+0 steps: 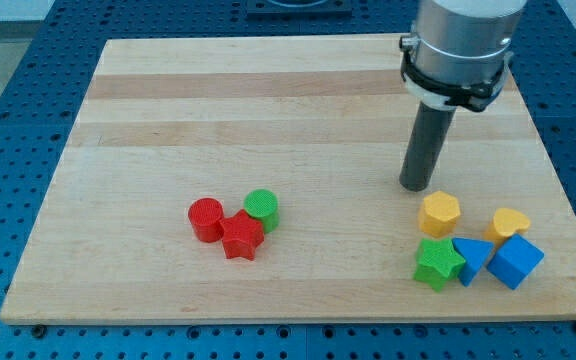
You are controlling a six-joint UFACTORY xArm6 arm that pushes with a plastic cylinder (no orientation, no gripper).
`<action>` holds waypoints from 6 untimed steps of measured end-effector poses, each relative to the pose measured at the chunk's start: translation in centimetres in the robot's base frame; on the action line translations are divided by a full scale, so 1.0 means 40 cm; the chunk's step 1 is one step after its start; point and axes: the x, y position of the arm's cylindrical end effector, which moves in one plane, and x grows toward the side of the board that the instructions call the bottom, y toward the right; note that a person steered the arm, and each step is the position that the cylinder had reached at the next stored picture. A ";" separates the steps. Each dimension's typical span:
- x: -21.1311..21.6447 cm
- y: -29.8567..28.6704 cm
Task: Push the green circle closer to yellow hexagon
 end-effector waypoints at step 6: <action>-0.049 -0.410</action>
